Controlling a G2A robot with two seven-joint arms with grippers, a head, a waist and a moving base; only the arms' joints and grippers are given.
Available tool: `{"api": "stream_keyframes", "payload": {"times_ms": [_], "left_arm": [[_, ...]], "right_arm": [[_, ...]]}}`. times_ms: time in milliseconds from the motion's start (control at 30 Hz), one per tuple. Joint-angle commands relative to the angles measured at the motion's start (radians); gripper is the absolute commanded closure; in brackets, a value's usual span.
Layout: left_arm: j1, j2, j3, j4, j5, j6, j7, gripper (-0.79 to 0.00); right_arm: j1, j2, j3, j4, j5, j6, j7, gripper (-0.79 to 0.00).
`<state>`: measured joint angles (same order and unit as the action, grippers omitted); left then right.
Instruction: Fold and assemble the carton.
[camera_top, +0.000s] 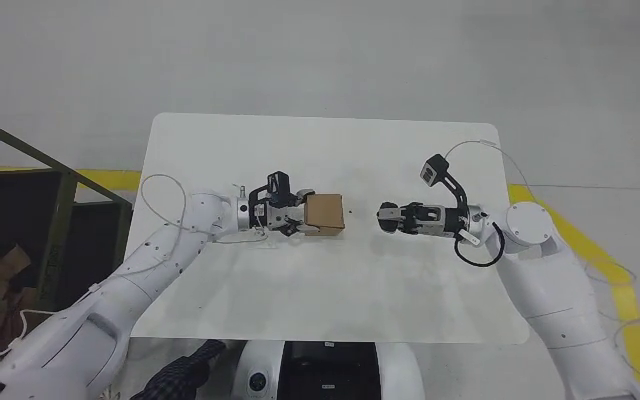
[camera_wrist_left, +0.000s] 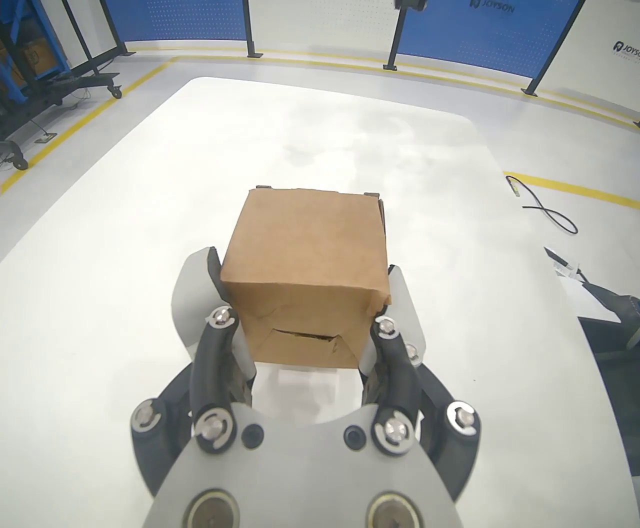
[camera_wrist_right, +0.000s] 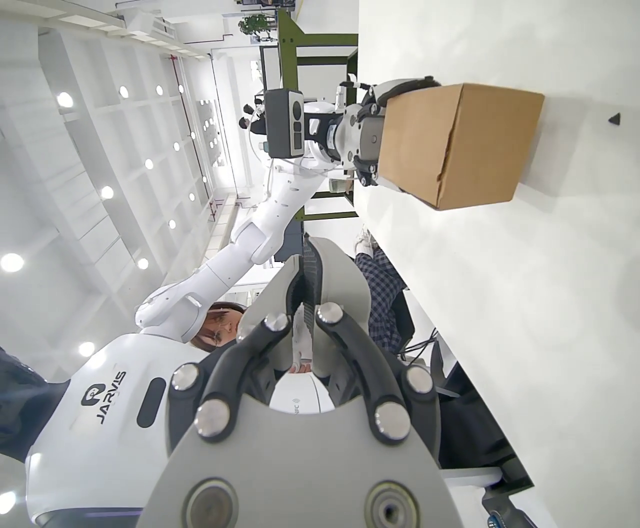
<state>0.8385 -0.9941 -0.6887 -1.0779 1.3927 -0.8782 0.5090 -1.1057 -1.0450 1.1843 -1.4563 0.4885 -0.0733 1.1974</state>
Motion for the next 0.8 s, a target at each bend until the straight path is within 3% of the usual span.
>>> {"api": "stream_keyframes", "payload": {"times_ms": [0, 33, 67, 300, 500, 767], "left_arm": [[-0.006, -0.005, 0.005, 0.021, 0.011, 0.0, 0.012, -0.64], [-0.008, -0.009, 0.008, 0.034, 0.016, -0.002, 0.019, -0.751], [-0.01, -0.011, 0.009, 0.044, 0.019, -0.005, 0.023, -0.785], [-0.014, -0.009, -0.01, 0.07, 0.03, -0.041, 0.054, -0.785], [0.024, 0.019, -0.078, -0.001, 0.02, -0.062, 0.101, -0.785], [0.151, 0.092, -0.29, -0.111, -0.071, -0.021, 0.094, -0.785]], "right_arm": [[-0.006, 0.001, 0.003, -0.001, 0.0, 0.001, -0.001, 0.0], [-0.01, 0.002, 0.004, -0.001, 0.002, 0.0, -0.002, 0.0], [-0.013, 0.002, 0.004, -0.002, 0.002, 0.0, -0.002, 0.0], [-0.025, 0.004, 0.004, 0.018, -0.018, -0.003, -0.027, 0.0], [-0.033, 0.003, 0.005, 0.063, -0.057, -0.036, -0.105, 0.0], [-0.06, 0.006, 0.057, 0.13, -0.165, -0.18, -0.319, 0.0]]}}
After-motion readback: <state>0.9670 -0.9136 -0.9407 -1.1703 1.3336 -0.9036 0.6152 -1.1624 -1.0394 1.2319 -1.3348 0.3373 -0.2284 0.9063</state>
